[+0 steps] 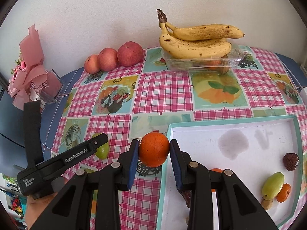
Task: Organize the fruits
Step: 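Grasp the orange with the right gripper while the left grasps the green fruit, then carry the orange and the green fruit over the white tray with both grippers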
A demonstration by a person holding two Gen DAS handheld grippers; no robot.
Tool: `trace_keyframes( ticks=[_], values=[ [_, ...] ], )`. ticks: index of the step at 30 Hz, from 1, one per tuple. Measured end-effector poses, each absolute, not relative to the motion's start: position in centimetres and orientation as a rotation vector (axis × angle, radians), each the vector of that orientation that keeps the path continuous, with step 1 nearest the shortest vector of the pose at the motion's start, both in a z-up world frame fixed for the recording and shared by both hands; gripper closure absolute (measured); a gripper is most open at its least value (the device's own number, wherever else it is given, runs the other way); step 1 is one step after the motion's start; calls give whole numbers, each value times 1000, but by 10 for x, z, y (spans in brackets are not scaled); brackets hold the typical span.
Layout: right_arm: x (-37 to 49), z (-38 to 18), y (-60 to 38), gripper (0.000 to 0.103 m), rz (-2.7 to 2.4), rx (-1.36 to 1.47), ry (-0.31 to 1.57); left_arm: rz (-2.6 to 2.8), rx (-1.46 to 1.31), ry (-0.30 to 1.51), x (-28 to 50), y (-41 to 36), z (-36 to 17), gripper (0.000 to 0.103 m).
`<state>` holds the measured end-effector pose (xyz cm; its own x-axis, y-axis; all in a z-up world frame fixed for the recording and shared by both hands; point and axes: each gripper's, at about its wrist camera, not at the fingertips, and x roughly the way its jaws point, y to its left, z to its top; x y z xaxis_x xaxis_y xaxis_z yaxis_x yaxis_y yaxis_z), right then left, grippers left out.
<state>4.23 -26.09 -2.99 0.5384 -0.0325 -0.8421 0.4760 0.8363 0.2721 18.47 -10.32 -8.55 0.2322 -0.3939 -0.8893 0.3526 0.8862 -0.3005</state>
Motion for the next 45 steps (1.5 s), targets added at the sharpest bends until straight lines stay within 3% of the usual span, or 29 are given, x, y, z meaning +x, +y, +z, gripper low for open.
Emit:
trace_keyframes(
  ticks=[2,6,30,45],
  values=[
    [42,-29,-261,69,-321,515,962,-516,-42,1232,185,-105,-87,47],
    [40,-28,-262,69,-321,517,959,-523,-44,1243,184,-107,-90,62],
    [-48,-1,-326,69,-498,562,933,-670,36,1141,99,-145,-4,62],
    [-58,-50,-376,69,-577,588,994,-796,200,1154,70,-233,-43,62]
  ],
)
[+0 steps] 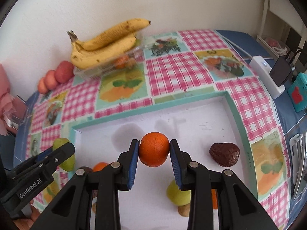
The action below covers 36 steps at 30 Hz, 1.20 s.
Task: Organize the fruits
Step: 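Carry the orange and the green fruit over the white tray with both grippers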
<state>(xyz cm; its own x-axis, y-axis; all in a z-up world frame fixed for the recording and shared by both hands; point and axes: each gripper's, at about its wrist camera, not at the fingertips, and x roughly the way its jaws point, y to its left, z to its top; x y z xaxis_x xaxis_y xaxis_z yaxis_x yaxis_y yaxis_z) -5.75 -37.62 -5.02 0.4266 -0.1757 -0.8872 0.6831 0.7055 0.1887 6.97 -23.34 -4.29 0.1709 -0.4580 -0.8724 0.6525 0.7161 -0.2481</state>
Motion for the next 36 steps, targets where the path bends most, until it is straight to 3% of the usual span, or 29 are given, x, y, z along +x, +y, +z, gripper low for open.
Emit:
trace_keyframes(
  ticks=[36],
  values=[
    [-57,-71,-378,68,-609,603,1068,-760,284,1177,62,-243,-66,61]
  ],
)
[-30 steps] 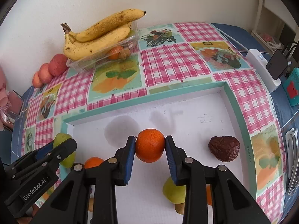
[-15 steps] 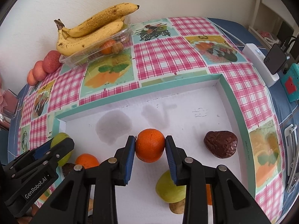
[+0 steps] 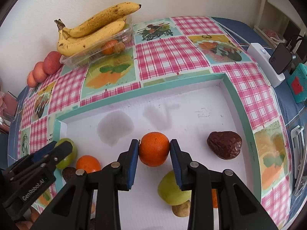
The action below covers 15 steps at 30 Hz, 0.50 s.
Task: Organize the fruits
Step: 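Carry the orange and the green fruit over the white tray with both grippers, then lower both fruits into the tray and open both grippers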
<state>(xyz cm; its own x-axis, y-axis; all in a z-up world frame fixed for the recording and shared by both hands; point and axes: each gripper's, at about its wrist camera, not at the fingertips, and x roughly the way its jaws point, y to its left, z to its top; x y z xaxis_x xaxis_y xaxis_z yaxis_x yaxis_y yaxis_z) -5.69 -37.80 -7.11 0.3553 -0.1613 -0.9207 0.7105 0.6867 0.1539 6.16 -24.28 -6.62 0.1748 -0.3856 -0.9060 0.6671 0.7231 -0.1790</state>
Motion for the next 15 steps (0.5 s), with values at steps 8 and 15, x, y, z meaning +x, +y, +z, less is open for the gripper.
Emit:
trace_keyframes(
  ticks=[8,15],
  values=[
    [-62,-65,-375,58,-619,565,1071,-736,278,1132,60,-234,-45,40],
    [-73,-58,-367,32,-621,526,1071,-621,260,1075,65,-206,-33,9]
  ],
)
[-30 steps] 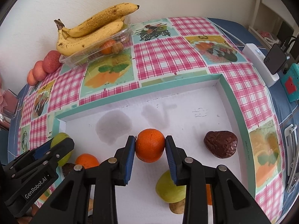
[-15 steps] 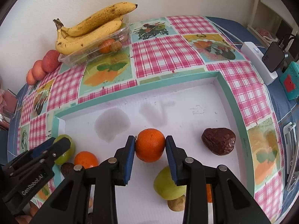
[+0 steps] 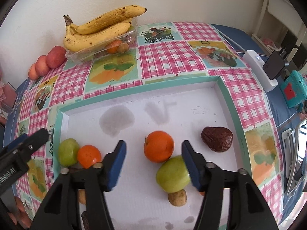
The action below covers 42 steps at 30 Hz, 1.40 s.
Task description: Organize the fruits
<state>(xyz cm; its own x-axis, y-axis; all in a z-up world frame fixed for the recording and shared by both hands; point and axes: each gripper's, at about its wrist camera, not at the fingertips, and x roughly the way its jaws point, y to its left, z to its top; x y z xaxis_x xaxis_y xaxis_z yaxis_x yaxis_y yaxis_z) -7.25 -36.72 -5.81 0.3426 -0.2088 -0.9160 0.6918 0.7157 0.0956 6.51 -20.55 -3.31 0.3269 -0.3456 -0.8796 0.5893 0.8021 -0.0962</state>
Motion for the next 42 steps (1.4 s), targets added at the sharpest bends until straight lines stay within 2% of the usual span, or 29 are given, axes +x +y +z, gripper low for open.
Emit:
trace_keyframes(
  ticks=[1,2,5,24,28,42],
  values=[
    [-74,-57,-365,27,-623,526,1069,-602,259,1067,66,-201,-32,4],
    [-76,-57,-362,27,-621,528,1066,-583,259,1058,66,-196,-30,0],
    [-81,-54,-352,20,-605,530,1058,-534,264,1031,64,-177,-28,0],
    [-137,-13,-255,20,-520,464,990,-438,322,954,-9,-81,-1,0],
    [-151,-12,-245,20,-527,443,1004,-383,422,886,-28,-75,9,0],
    [-167,-5,-241,20,-533,448,992,-323,481,934,-39,-68,7,0]
  ],
)
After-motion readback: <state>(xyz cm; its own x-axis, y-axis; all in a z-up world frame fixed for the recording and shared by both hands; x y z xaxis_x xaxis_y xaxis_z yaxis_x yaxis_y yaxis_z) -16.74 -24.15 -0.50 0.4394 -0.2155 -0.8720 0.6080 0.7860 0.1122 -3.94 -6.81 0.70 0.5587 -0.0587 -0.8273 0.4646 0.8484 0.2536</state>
